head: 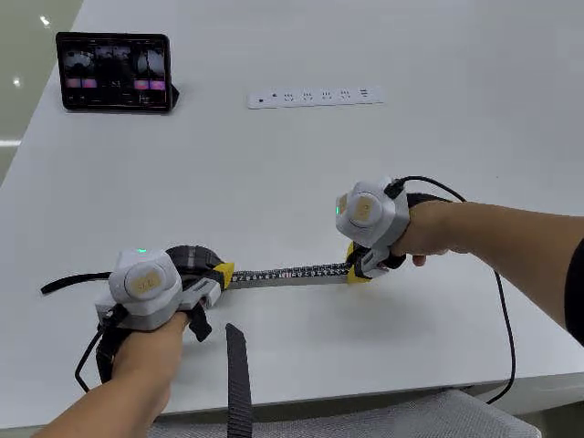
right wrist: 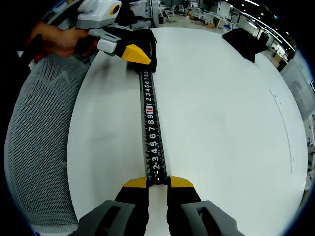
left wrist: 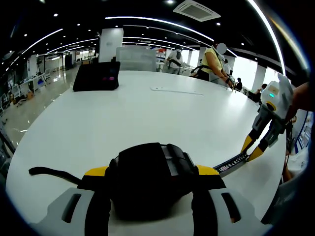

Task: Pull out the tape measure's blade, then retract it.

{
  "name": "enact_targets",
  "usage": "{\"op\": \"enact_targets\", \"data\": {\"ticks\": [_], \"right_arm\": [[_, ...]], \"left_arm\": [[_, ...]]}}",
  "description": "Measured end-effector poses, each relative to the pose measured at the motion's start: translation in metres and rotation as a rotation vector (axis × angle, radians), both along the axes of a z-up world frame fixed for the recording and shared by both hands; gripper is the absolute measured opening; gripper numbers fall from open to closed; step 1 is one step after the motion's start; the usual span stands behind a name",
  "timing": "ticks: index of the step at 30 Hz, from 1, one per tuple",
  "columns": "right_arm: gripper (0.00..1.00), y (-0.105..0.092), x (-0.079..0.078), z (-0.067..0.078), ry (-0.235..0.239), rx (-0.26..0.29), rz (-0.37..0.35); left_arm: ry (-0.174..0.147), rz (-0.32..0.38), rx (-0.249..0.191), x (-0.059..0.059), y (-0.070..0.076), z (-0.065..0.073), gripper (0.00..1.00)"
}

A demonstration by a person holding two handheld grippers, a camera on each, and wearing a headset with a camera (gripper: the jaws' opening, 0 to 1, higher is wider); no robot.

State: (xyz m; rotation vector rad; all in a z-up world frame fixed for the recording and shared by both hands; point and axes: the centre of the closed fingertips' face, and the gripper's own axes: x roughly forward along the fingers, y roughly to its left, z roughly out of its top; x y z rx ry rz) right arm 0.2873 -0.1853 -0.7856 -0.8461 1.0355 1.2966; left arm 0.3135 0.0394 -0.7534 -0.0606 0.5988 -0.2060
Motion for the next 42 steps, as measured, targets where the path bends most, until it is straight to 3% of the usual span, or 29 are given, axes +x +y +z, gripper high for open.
{"op": "enact_targets", "data": {"ticks": [22, 42], "right_arm": [[0.1, 0.009, -0.001, 0.0, 0.003, 0.009, -0.008], [0.1, 0.018, -0.001, 0.001, 0.005, -0.001, 0.034]], "left_arm": [[-0.004, 0.0, -0.003, 0.001, 0.0, 0.0, 0.63], [0.003, -0.001, -0.002, 0.0, 0.001, 0.0, 0.63]]}}
